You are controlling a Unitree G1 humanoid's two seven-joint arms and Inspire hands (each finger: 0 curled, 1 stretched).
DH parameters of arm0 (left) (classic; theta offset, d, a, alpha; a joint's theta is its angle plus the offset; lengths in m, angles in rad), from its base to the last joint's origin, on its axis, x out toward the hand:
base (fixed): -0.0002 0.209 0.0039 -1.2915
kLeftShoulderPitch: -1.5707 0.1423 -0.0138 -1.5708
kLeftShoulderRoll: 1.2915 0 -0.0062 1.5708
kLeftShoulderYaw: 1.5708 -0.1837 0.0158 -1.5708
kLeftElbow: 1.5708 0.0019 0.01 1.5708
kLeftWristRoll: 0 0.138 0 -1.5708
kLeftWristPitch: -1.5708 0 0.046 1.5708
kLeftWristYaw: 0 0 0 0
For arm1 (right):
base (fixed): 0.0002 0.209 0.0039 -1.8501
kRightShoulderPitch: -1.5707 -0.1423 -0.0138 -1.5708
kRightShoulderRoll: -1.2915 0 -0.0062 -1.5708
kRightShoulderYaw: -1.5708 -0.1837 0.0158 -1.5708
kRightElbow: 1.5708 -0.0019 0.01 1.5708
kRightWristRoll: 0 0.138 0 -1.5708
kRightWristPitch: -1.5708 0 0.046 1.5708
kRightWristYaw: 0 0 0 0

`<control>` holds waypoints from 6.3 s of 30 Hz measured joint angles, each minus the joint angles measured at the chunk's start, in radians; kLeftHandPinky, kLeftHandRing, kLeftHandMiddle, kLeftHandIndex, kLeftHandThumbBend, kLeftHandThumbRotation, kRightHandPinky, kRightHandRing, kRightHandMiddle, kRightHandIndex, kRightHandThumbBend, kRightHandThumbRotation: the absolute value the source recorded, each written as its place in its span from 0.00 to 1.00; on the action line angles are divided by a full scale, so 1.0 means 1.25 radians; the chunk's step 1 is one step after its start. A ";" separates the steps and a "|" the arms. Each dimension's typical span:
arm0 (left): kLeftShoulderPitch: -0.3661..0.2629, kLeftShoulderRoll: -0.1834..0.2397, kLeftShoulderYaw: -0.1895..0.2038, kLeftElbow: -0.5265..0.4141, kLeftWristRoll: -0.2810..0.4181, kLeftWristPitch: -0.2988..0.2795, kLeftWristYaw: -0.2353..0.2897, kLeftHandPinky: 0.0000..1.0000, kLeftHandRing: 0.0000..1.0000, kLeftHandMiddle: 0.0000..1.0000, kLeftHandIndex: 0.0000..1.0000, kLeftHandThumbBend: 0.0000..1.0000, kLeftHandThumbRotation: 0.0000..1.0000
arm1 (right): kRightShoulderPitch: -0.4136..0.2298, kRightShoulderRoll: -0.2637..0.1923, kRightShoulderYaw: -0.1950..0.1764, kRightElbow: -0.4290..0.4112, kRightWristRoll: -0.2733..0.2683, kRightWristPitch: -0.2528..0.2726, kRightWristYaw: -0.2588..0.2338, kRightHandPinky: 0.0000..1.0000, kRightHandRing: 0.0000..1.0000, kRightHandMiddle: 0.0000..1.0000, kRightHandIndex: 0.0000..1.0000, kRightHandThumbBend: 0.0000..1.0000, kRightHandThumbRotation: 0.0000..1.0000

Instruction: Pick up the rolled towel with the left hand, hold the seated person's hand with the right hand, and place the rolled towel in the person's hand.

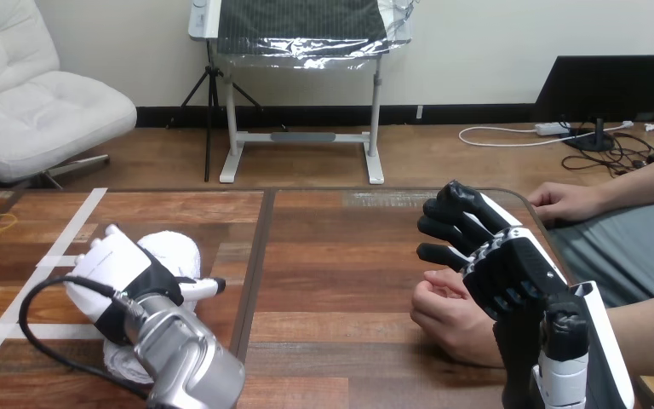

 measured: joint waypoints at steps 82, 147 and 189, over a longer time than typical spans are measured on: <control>0.141 0.034 0.010 -0.317 -0.105 -0.070 -0.074 0.12 0.20 0.31 0.44 0.72 0.00 | 0.003 -0.001 -0.015 -0.012 0.000 -0.002 0.002 0.77 0.83 0.84 0.85 0.77 1.00; 0.281 -0.025 0.136 -0.421 -0.352 -0.597 0.046 0.20 0.26 0.33 0.42 0.64 0.00 | -0.058 -0.016 -0.084 0.032 -0.071 0.011 0.001 0.77 0.83 0.84 0.85 0.76 1.00; 0.363 -0.061 0.147 -0.604 -0.501 -0.821 -0.073 0.19 0.26 0.33 0.39 0.58 0.00 | -0.263 -0.224 -0.271 0.166 -0.168 0.081 0.020 0.74 0.83 0.86 0.86 0.88 0.78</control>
